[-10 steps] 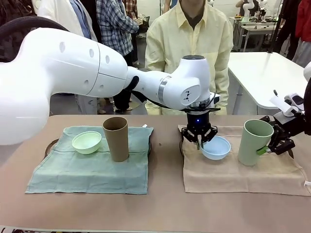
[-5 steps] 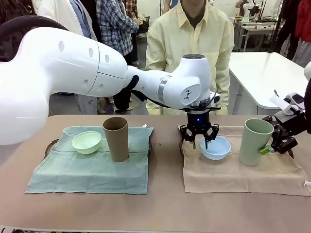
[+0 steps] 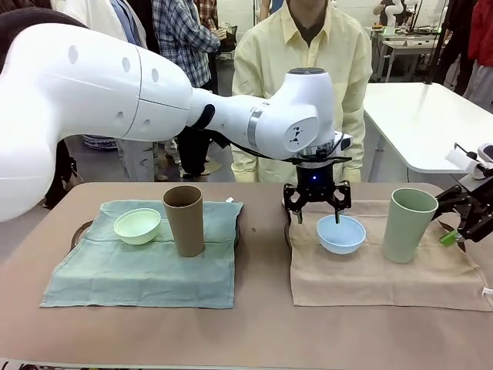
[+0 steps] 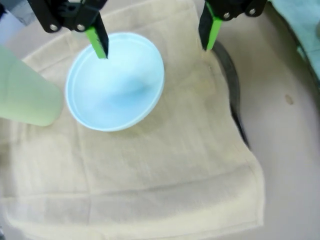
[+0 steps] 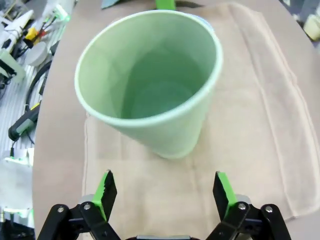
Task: Set up a tray with a mat and arrange the tableware.
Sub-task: Place the Picnic Bowl and Reusable plastic cup back onto the Handle tray in front of the human's position.
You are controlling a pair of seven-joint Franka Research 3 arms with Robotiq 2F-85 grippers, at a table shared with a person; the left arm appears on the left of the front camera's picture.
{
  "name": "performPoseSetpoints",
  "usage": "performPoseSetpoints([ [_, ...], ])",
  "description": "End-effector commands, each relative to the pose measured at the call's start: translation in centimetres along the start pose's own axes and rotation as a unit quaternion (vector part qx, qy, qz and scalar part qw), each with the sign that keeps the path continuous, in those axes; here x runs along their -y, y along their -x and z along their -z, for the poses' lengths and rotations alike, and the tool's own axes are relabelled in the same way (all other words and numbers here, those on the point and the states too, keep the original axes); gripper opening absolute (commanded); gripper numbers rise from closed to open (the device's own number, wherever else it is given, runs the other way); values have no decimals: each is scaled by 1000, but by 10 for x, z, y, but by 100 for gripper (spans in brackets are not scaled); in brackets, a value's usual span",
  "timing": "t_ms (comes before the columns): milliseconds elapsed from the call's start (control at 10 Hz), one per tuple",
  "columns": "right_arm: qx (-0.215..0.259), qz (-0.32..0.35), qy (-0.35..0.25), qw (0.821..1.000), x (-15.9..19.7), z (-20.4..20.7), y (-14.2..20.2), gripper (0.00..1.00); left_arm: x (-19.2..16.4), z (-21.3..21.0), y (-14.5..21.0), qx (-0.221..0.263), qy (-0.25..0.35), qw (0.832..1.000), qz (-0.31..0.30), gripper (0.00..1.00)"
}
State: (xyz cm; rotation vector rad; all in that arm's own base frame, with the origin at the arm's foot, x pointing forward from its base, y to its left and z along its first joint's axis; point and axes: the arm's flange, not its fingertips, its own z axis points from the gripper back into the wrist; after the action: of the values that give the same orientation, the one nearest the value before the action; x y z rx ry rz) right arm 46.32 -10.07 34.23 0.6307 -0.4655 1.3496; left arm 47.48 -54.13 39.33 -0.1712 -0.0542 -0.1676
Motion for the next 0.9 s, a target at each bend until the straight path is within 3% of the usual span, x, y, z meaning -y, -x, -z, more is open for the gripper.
performPoseSetpoints([
  [0,-51,77,28,995,-10,-23,-19,100,-15,-20,24,10,-13,1000,15,100],
  [300,-133,208,65,967,-38,-74,-86,100,-22,-72,43,53,-29,997,49,100],
  [500,-208,303,76,927,-52,-83,-131,100,-30,-112,62,55,-59,994,75,100],
  [800,-266,359,156,881,-81,-97,-206,100,-42,-177,80,77,-97,989,77,100],
])
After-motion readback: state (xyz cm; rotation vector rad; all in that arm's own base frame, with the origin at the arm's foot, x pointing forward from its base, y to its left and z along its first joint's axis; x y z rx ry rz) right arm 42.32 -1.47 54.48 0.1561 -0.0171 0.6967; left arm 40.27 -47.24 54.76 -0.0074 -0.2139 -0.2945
